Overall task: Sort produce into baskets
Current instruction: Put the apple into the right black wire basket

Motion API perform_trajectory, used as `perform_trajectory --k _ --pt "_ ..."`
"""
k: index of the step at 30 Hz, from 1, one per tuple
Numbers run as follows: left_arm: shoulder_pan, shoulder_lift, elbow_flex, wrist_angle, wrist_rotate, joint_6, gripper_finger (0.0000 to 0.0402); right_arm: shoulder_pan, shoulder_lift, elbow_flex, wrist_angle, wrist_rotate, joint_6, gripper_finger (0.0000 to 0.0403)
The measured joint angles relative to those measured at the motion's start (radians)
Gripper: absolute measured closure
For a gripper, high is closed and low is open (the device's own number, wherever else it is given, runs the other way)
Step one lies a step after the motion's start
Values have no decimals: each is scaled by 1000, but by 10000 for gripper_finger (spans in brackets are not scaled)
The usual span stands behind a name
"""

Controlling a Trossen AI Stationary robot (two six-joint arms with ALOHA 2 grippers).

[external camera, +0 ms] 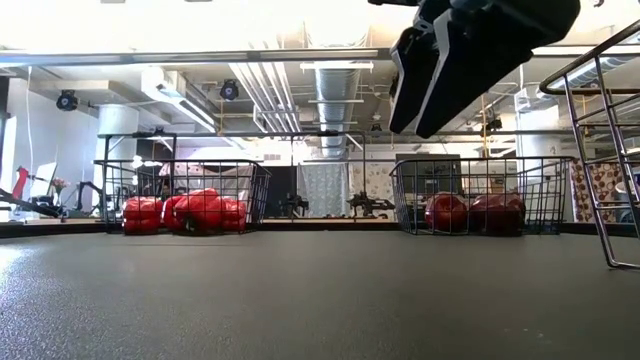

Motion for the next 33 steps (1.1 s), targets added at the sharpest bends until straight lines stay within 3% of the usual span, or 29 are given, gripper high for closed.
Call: perform_trajectory --k 5,13,17,23,33 --pt "0 0 -90 148 8 16 158 0 0 0 0 0 0 26" --pt "6 0 -238 201 3 54 202 0 0 0 1 0 3 26" --pt "30 0 -279 325 -59 58 233 0 0 0 2 0 2 26" --pt "127 0 -266 374 -306 101 274 -1 0 0 20 0 0 26" --pt "367 0 -151 607 -884 361 320 -1 0 1 48 0 -26 26"
